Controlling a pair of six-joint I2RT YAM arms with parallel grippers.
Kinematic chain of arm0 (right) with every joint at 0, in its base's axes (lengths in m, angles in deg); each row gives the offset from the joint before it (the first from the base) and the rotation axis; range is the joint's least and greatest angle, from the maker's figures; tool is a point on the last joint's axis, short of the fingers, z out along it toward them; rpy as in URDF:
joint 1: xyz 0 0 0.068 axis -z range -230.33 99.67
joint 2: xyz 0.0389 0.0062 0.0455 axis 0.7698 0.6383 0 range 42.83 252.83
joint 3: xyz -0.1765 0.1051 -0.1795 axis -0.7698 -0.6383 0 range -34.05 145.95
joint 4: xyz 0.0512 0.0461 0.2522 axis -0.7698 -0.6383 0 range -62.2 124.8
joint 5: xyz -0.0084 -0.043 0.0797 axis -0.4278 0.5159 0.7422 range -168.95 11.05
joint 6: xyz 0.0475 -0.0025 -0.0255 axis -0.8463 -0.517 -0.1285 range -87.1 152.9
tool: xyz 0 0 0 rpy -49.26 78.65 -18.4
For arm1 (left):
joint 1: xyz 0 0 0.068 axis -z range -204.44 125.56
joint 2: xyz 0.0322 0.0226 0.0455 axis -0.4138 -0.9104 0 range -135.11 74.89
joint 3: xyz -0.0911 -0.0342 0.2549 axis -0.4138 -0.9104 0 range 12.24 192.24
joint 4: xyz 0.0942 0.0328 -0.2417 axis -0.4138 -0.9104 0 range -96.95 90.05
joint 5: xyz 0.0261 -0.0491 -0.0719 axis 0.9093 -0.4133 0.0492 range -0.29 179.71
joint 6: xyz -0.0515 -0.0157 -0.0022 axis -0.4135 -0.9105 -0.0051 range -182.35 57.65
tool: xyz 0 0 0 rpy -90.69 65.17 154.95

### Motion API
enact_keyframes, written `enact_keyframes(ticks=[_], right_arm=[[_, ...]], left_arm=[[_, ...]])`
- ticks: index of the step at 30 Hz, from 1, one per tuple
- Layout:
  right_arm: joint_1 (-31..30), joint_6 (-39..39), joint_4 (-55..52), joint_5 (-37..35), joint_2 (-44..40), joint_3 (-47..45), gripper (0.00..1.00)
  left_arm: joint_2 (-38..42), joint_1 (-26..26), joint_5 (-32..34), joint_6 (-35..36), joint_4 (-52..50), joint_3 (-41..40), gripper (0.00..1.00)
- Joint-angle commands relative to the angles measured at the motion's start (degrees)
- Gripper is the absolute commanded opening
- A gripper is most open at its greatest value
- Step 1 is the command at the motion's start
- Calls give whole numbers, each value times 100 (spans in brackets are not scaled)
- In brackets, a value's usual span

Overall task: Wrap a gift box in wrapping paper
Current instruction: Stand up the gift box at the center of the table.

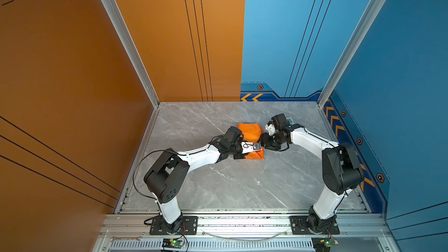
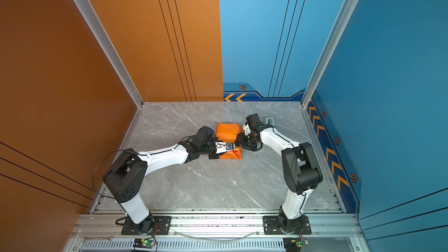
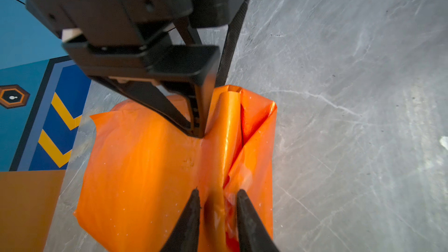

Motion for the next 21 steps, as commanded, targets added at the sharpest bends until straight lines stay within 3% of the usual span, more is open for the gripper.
enact_keyframes(ticks=[1,10,13,16,19,21], right_arm=[[-11,-3,-113,-5,-46,-154,62],[-34,-12,-97,-32,-177,-258,61],[-36,-36,-86,-48,-246,-240,61],[-22,-51,-78,-164,-431,-194,63],[101,-98,-86,-295,-651,-160,65],[219,-143,-116,-234,-714,-105,65]], left_arm=[[-87,-67,-220,-6,-222,217,25],[-166,-86,-372,-12,-579,398,2],[-114,-78,-445,-39,-648,440,1],[75,-77,-535,-316,-532,402,16],[426,-182,-526,-1120,-296,328,52],[691,-330,-447,-1865,-349,352,68]])
